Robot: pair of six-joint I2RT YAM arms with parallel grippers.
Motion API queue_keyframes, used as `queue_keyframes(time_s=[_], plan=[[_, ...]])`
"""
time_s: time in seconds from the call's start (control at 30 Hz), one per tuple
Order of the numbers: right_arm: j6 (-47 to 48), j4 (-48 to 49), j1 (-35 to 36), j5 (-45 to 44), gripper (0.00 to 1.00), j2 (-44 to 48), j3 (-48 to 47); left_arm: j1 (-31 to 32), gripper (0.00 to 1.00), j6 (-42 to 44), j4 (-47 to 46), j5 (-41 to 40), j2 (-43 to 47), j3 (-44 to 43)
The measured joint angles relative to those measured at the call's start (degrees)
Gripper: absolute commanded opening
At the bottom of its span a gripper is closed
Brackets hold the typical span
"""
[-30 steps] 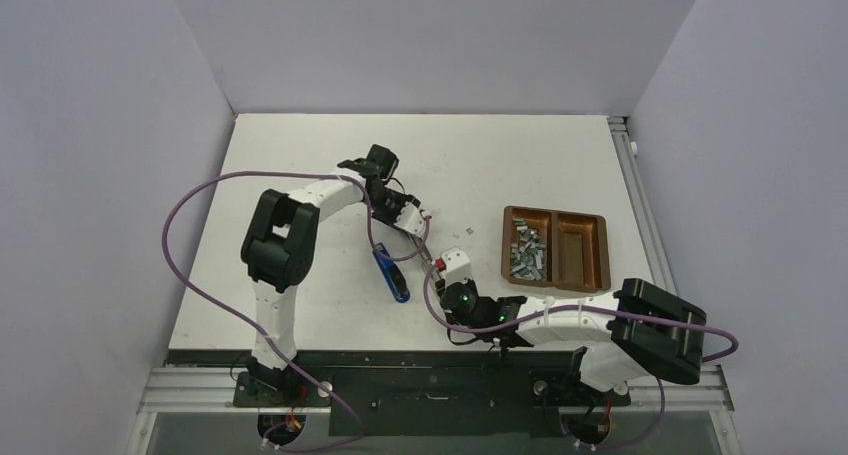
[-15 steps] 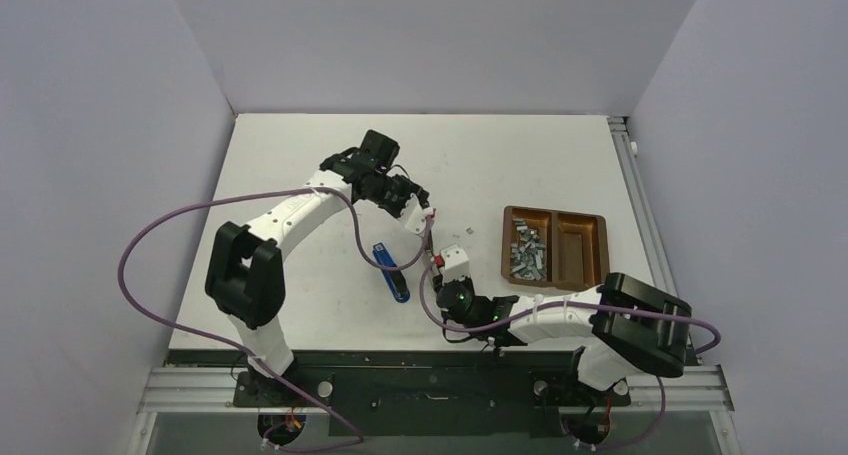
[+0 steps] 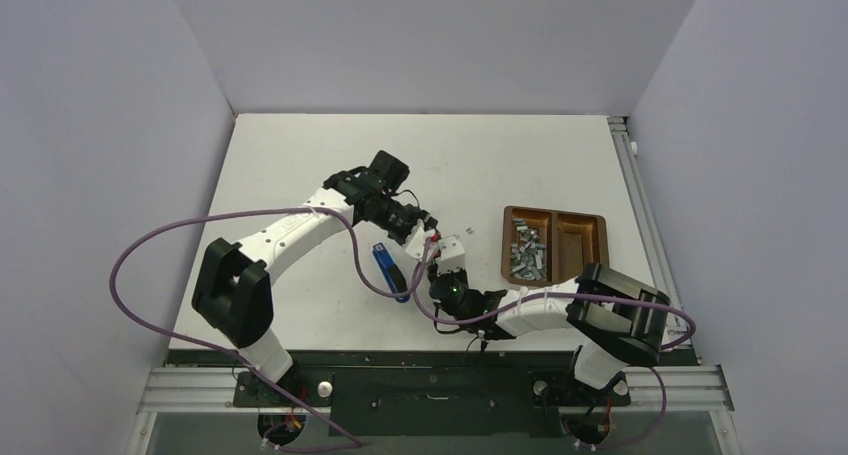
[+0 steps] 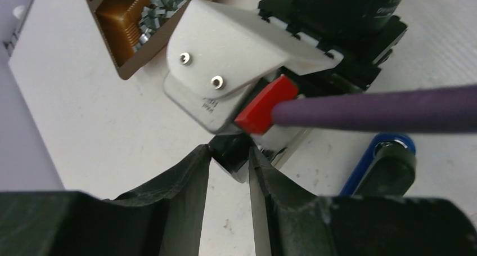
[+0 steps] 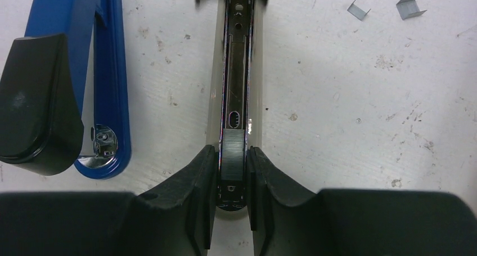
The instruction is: Load the staples into the stapler
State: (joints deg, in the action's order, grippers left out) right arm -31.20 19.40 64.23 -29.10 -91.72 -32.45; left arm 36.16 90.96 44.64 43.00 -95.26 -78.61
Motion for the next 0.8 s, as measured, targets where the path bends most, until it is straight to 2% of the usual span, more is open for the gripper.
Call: queue_keyframes(time_s=[0.17, 0.23, 0.47, 0.57, 0.63, 0.67, 0.7, 0.77, 0.8], plan=[[1.4, 0.81, -0.02, 0.28, 0.25, 0.0, -0.07, 0.5, 0.33, -3.19, 2.1, 0.46, 0.02, 1.81], [1.81, 1.09, -0.02, 0.48, 0.34, 0.0, -0.11, 0.42, 0.39, -5.55, 2.43, 0.26, 0.02, 2.1], [2.38, 0.68, -0.02, 2.4, 0.42, 0.02, -0.15, -0.35, 0.6, -19.82, -1.62, -0.92, 2.6, 2.78], [2.56, 0.15, -0.02, 2.89, 0.49, 0.61, -0.15, -1.51, 0.77, -28.28, -5.62, -1.77, 4.5, 2.84], [2.71, -0.61, -0.02, 3.19, 0.54, 2.14, -0.13, -2.84, 0.99, -34.73, -8.37, -2.47, 5.4, 2.71], [2.75, -0.98, -0.02, 3.43, 0.56, 3.15, -0.13, -3.61, 0.97, -37.62, -9.18, -2.86, 5.57, 2.47], [2.75, -1.38, -0.02, 3.65, 0.67, 4.31, -0.13, -4.44, 0.96, -40.33, -9.77, -3.43, 5.6, 2.12], [2.75, -2.45, -0.02, 4.04, 0.72, 7.08, -0.13, -6.19, 0.96, -46.29, -11.02, -4.83, 5.6, 1.49], [2.8, -3.23, -0.02, 4.11, 0.8, 8.55, -0.13, -7.08, 0.96, -49.18, -11.54, -5.66, 5.62, 1.22]])
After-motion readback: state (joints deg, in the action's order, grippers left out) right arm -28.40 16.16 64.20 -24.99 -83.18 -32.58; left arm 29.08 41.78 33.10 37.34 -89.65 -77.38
